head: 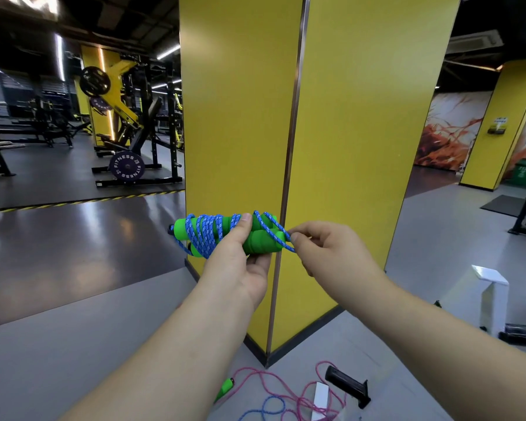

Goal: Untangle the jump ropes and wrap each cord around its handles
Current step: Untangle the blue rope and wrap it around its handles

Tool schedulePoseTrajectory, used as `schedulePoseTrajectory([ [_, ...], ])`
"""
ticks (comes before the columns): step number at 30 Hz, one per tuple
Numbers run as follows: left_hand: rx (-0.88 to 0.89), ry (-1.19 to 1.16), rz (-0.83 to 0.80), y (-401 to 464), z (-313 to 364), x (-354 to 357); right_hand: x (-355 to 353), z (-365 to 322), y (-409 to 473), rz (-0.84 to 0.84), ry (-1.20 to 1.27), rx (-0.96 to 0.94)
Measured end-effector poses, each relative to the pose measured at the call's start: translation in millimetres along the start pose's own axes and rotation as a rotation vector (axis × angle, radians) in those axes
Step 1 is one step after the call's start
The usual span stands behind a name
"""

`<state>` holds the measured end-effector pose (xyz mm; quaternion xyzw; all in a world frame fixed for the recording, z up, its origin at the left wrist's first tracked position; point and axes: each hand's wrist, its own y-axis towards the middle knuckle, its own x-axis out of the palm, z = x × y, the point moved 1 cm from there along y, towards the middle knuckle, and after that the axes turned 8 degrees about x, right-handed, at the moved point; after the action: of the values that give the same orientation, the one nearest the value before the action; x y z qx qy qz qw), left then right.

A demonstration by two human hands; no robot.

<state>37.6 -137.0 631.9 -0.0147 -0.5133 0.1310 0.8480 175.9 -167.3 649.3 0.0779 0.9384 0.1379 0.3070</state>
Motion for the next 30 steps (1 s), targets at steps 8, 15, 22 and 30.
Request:
schedulePoseTrajectory([
  [8,-0.114,-0.102,0.023,-10,-3,7,-8,3,8,-0.072,-0.082,-0.165],
  [15,-0.129,-0.111,0.073,-13,-8,10,-9,-1,6,-0.073,-0.362,-0.254],
  [22,-0.118,-0.107,0.08,-12,-10,10,-12,-1,5,-0.082,-0.469,-0.311],
  [30,-0.136,0.02,0.052,-18,-20,13,-3,5,5,-0.015,-0.629,-0.341],
])
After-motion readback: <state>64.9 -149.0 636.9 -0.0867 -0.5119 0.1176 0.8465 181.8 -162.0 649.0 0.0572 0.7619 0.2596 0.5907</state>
